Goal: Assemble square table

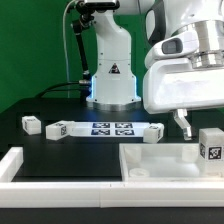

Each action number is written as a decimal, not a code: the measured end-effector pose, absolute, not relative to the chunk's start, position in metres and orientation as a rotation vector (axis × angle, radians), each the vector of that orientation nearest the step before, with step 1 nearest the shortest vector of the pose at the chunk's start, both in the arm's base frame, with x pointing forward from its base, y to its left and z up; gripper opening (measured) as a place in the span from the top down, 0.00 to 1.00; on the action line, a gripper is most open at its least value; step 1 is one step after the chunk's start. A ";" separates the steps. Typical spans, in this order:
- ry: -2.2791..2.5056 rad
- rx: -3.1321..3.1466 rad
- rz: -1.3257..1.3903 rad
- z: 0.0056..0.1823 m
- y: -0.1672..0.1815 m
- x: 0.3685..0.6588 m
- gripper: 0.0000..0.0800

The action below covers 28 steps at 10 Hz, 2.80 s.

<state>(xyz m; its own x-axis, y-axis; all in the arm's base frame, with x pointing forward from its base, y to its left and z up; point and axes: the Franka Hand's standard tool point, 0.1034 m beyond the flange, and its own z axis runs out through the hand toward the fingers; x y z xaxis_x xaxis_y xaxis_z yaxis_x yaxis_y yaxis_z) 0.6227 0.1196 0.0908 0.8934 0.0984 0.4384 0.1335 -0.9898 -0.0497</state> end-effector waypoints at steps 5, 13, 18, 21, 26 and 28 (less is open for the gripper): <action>-0.184 -2.980 -0.684 0.091 0.120 0.623 0.19; -0.067 -3.084 -0.209 0.083 0.111 0.615 0.19; -0.059 -3.083 -0.055 0.084 0.126 0.632 0.19; -0.043 -3.082 -0.065 0.083 0.127 0.633 0.37; 0.296 -3.071 -0.057 0.082 0.120 0.634 0.63; 0.506 -3.042 -0.048 0.081 0.118 0.633 0.63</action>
Offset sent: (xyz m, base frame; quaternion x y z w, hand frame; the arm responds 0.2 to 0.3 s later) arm 0.0000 0.0000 0.0000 0.0000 0.0000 0.0000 1.0000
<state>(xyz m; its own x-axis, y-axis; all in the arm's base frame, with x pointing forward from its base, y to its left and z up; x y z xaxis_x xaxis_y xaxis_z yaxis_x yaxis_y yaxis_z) 0.6329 0.1181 0.0807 0.9457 -0.3242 0.0216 -0.3224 -0.9446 -0.0614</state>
